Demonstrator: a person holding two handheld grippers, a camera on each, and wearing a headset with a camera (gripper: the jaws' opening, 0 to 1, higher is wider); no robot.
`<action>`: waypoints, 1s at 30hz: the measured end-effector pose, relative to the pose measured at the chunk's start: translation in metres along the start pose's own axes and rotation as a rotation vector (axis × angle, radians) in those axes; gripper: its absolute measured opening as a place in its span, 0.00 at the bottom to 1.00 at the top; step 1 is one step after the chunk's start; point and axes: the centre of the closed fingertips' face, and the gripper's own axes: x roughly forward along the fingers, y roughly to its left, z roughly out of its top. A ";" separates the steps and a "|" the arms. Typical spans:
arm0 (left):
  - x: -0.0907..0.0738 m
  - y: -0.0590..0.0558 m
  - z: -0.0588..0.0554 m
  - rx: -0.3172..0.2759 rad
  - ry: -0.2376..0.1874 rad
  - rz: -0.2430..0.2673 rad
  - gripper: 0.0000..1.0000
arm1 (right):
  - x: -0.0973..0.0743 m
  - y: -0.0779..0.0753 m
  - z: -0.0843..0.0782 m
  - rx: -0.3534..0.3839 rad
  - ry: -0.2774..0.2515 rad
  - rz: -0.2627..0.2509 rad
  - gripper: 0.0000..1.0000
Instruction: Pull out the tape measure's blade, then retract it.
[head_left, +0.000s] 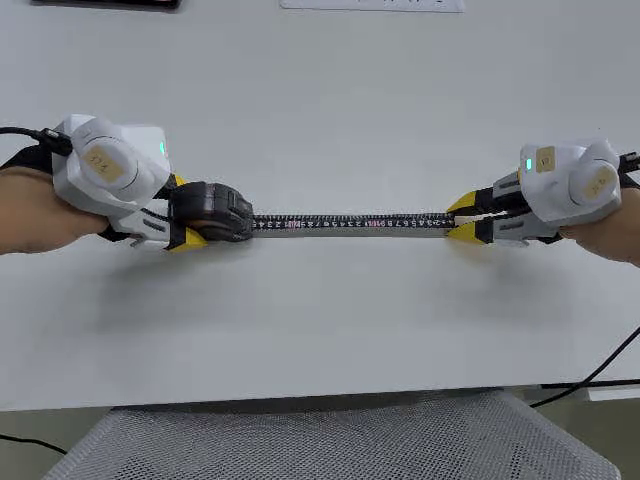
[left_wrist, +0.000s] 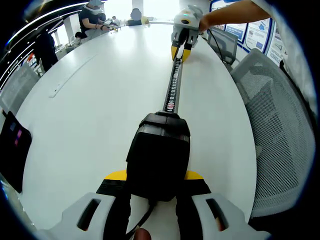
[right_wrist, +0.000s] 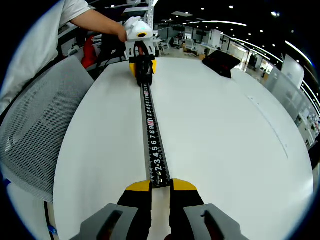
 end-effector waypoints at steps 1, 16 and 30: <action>0.000 0.000 0.000 0.002 0.000 0.001 0.30 | 0.000 0.000 0.000 0.002 0.002 0.001 0.09; 0.001 0.001 0.000 0.014 -0.006 0.013 0.30 | 0.002 0.001 0.000 -0.038 0.078 0.040 0.10; 0.001 0.002 -0.001 0.021 0.020 0.019 0.30 | 0.002 0.000 -0.002 -0.061 0.103 0.038 0.11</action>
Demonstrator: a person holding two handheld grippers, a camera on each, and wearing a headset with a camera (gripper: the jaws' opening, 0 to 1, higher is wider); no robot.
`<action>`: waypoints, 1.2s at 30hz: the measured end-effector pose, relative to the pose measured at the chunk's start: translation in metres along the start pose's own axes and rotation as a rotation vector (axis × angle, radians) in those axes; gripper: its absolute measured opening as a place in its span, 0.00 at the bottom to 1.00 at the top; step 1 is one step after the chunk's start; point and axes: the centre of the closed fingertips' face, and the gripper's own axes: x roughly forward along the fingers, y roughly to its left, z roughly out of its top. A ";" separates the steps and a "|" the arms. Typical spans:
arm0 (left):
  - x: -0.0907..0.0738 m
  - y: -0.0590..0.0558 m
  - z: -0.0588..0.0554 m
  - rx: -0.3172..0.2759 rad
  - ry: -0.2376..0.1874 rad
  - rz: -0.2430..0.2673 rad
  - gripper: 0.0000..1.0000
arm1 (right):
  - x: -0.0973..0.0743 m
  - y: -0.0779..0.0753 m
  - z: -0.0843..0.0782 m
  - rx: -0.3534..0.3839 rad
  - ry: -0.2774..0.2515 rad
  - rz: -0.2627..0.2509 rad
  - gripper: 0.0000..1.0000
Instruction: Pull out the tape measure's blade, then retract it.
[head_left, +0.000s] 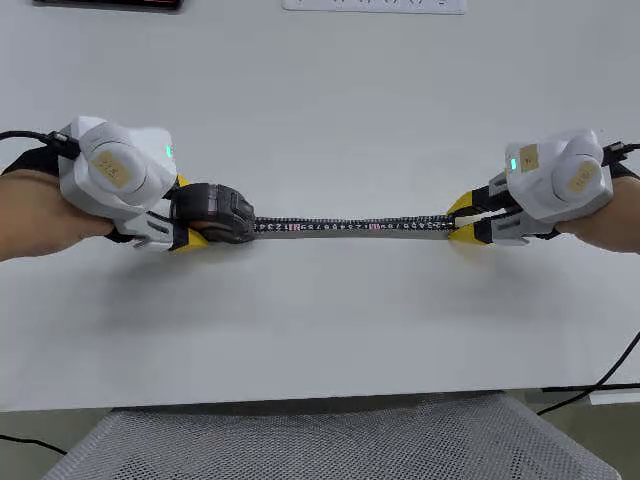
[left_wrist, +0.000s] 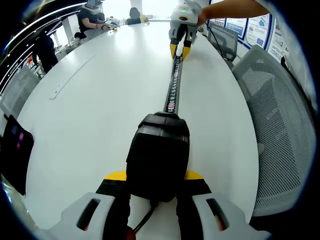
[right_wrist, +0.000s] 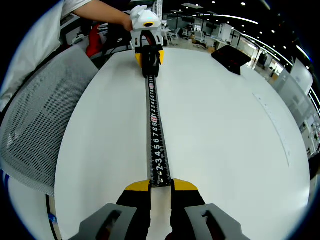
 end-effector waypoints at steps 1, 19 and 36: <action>0.000 0.000 0.000 0.000 0.000 0.000 0.30 | 0.000 0.000 0.000 0.000 0.001 0.000 0.11; -0.001 -0.001 0.002 -0.007 -0.011 -0.005 0.37 | -0.004 -0.002 0.002 0.091 -0.009 -0.010 0.23; -0.014 -0.001 0.009 -0.064 -0.072 0.019 0.46 | -0.011 0.001 0.022 0.236 -0.138 -0.050 0.32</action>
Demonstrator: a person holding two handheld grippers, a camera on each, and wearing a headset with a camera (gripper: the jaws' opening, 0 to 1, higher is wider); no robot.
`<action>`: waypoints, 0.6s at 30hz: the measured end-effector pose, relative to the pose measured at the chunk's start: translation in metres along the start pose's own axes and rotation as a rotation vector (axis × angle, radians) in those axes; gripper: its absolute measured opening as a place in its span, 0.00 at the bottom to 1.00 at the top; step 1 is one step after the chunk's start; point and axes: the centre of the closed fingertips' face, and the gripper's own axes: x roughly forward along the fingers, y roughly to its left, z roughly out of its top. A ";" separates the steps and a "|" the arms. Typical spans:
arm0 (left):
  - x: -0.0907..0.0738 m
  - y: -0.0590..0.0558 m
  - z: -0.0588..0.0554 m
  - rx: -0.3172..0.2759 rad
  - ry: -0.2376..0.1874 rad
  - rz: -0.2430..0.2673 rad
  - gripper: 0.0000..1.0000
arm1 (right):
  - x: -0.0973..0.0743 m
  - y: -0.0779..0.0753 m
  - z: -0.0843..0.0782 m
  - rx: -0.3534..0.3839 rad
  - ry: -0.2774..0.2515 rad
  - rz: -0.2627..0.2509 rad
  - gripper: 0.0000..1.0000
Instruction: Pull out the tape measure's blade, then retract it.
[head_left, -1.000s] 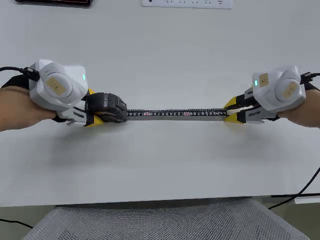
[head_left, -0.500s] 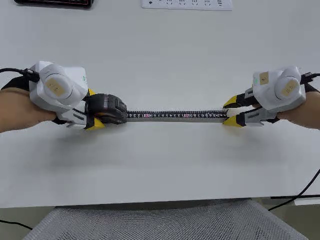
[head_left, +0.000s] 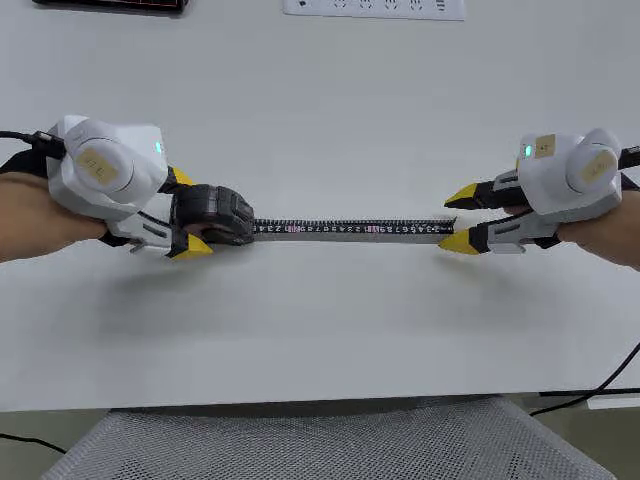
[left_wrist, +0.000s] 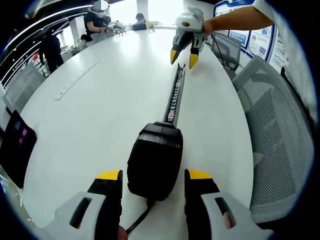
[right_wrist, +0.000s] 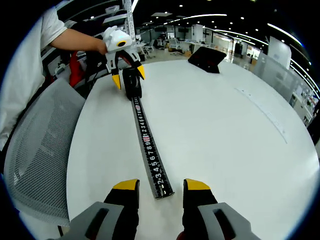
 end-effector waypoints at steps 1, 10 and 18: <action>-0.001 0.000 -0.001 0.000 0.000 0.008 0.46 | 0.000 0.001 0.001 0.004 -0.004 -0.001 0.32; -0.013 0.000 0.007 -0.056 -0.055 0.046 0.51 | -0.006 0.004 0.007 0.024 -0.033 -0.036 0.36; -0.027 0.000 0.012 -0.090 -0.106 0.098 0.52 | -0.011 0.012 0.012 0.084 -0.071 -0.074 0.46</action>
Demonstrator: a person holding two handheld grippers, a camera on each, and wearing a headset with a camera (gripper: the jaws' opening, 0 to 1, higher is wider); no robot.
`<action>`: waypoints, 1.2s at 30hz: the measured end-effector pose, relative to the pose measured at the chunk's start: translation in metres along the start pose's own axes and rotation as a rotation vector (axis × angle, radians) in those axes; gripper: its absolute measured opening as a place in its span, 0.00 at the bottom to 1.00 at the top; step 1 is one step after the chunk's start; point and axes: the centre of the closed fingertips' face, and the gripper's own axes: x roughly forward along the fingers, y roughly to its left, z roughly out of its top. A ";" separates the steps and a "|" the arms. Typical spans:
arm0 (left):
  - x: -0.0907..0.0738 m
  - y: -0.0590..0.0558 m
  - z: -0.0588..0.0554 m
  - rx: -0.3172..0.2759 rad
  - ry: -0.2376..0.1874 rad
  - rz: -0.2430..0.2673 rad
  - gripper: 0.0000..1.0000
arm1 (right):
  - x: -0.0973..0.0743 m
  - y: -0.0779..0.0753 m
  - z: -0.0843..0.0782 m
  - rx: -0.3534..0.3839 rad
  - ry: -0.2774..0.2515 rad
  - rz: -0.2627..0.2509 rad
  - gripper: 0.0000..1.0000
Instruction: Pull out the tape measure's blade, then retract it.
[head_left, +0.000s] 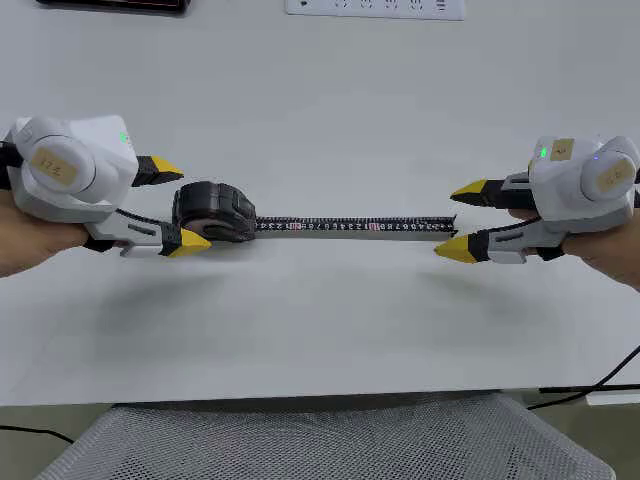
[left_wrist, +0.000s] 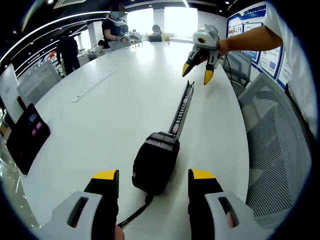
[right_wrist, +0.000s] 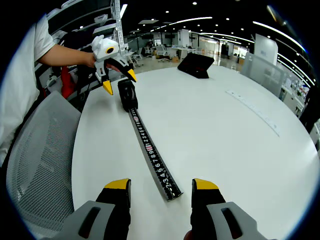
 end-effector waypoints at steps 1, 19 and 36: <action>-0.002 0.001 0.001 -0.012 -0.011 0.009 0.53 | -0.001 0.001 0.000 0.007 -0.004 -0.005 0.47; -0.031 -0.012 0.004 -0.092 -0.156 0.104 0.60 | -0.011 0.018 0.010 0.036 -0.102 -0.152 0.65; -0.045 -0.034 -0.005 -0.189 -0.225 0.195 0.71 | -0.017 0.036 0.013 0.077 -0.158 -0.214 0.82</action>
